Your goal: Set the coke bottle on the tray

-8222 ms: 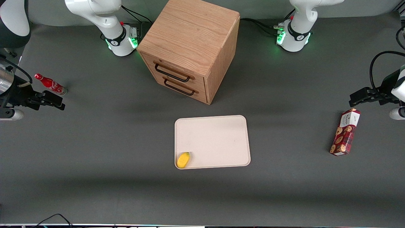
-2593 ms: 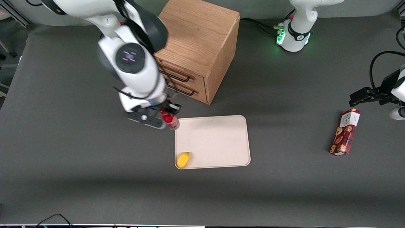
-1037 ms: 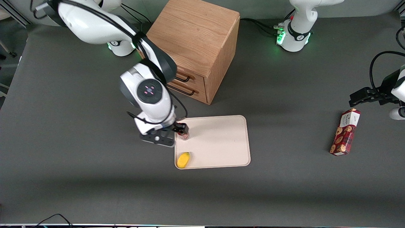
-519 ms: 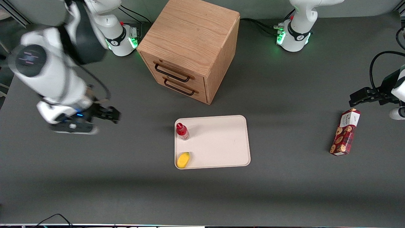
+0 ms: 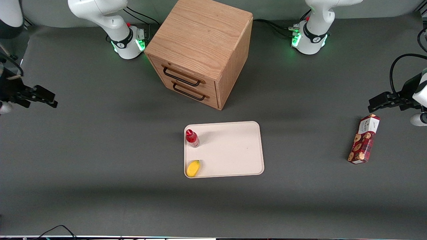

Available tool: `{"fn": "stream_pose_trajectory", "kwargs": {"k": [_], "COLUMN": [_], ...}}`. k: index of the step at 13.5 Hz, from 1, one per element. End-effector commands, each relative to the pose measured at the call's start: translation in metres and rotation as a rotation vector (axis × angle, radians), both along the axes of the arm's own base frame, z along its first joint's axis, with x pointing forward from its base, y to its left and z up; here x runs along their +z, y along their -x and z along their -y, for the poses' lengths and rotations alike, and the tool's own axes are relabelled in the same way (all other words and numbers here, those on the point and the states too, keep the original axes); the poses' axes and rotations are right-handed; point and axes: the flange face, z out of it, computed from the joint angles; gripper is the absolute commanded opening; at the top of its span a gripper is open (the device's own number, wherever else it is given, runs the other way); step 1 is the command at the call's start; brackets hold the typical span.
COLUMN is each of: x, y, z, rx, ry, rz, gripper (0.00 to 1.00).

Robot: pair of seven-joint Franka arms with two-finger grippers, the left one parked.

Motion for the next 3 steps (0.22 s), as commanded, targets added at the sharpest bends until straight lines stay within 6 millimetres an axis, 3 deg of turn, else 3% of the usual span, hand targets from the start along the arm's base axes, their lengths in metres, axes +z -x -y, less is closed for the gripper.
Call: {"fn": "stream_pose_trajectory", "kwargs": {"k": [1,3], "x": [0.0033,0.0025], "y": [0.009,0.0088], "z": [0.0019,0.0043], "rx": [0.017,0.012], "ry": [-0.036,-0.036], "rz": [0.017,0.016], "gripper": [1.0,1.0]}}
